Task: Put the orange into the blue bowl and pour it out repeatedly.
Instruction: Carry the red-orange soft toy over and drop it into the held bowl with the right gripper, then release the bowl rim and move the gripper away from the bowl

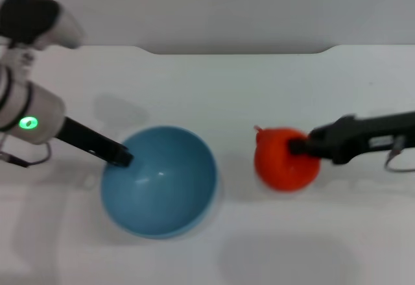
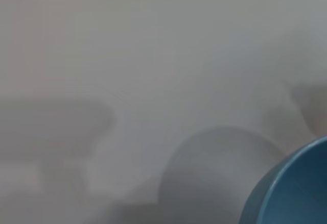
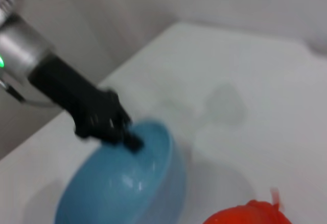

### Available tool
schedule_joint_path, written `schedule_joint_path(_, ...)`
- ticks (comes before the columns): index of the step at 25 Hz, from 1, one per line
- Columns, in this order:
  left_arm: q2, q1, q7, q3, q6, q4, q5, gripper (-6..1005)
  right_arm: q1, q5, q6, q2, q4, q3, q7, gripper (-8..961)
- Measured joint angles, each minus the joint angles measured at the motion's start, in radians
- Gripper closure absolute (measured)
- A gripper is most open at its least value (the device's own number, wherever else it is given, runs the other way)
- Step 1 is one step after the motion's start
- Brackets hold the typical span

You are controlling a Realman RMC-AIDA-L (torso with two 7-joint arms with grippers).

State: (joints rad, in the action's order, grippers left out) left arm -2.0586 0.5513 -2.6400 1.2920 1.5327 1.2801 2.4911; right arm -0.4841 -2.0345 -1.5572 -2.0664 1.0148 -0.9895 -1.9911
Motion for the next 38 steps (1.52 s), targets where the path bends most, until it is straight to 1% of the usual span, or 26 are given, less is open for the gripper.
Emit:
schedule_joint_path(1,0.000,0.012,-0.005,0.019,-0.005,-0.013,0.000,1000,0.015,0.010,-0.018,-0.001,0.042,0.014,0.000,913)
schedule_joint_path(3,-0.002,0.045,-0.024,0.084,-0.023,-0.042,0.001,1000,0.031,0.032,-0.051,-0.002,0.107,0.030,-0.002,916)
schedule_joint_path(5,-0.009,0.089,-0.056,0.175,-0.057,-0.062,-0.003,1000,0.032,0.049,-0.092,-0.002,0.154,0.036,-0.002,919)
schedule_joint_path(6,-0.009,0.089,-0.056,0.175,-0.057,-0.062,-0.003,1000,0.028,0.052,-0.109,-0.002,0.171,0.033,-0.001,921)
schedule_joint_path(9,-0.013,0.137,-0.120,0.295,-0.106,-0.066,-0.008,1001,0.013,0.055,-0.137,-0.002,0.201,-0.004,0.005,926)
schedule_joint_path(12,-0.017,0.165,-0.148,0.354,-0.134,-0.068,-0.009,1001,-0.006,0.056,-0.141,-0.004,0.213,-0.086,0.007,925)
schedule_joint_path(15,-0.018,0.184,-0.161,0.379,-0.146,-0.074,-0.020,1001,-0.023,0.056,-0.134,-0.004,0.210,-0.157,0.009,915)
schedule_joint_path(17,-0.018,0.188,-0.162,0.382,-0.149,-0.074,-0.036,1001,-0.034,0.049,-0.130,-0.004,0.206,-0.205,0.009,907)
schedule_joint_path(21,-0.018,0.188,-0.163,0.378,-0.148,-0.071,-0.047,1001,-0.050,0.020,-0.130,-0.004,0.204,-0.267,0.009,893)
schedule_joint_path(27,-0.015,0.183,-0.163,0.377,-0.143,-0.070,-0.049,1001,-0.054,0.007,-0.129,-0.006,0.209,-0.280,0.003,871)
schedule_joint_path(30,-0.014,0.182,-0.163,0.377,-0.143,-0.069,-0.049,1001,-0.051,0.007,-0.130,-0.006,0.214,-0.264,-0.009,619)
schedule_joint_path(33,-0.015,0.185,-0.163,0.383,-0.146,-0.070,-0.049,1001,-0.046,0.011,-0.129,-0.006,0.215,-0.211,-0.023,557)
schedule_joint_path(38,-0.018,0.188,-0.163,0.443,-0.198,-0.083,-0.066,1001,-0.023,0.016,-0.126,-0.006,0.207,-0.053,-0.026,454)
